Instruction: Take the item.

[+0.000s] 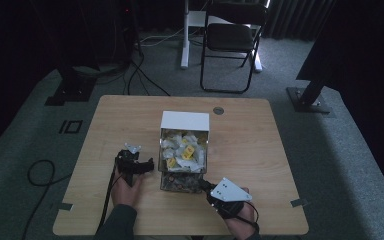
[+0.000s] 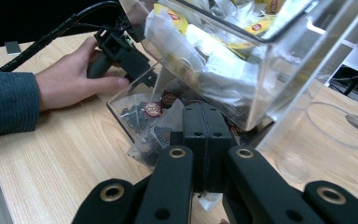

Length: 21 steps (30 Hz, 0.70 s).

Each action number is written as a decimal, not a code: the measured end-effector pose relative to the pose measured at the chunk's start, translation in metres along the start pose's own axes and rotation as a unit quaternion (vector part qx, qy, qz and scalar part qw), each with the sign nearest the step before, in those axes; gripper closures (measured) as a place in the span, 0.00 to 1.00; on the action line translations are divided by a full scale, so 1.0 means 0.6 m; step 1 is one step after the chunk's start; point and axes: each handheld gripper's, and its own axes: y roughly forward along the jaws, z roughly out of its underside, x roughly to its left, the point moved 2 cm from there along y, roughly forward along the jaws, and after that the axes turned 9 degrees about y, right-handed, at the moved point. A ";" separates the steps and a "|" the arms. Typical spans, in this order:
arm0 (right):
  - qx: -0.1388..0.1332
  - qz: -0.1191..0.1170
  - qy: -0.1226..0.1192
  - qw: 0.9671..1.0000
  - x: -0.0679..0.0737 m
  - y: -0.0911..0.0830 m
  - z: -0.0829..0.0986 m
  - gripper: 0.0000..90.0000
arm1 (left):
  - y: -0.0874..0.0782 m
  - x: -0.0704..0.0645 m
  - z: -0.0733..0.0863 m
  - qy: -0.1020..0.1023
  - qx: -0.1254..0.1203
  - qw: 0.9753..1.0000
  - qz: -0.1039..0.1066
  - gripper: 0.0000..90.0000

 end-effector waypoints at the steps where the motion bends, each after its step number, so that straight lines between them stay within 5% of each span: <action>1: 0.000 0.000 0.000 1.000 0.000 0.000 0.000 1.00 | 0.000 0.000 0.000 0.000 0.000 1.000 0.000 0.09; 21: -0.013 0.038 0.014 0.999 -0.043 -0.040 0.005 1.00 | 0.000 0.000 0.000 0.000 0.000 1.000 0.000 0.09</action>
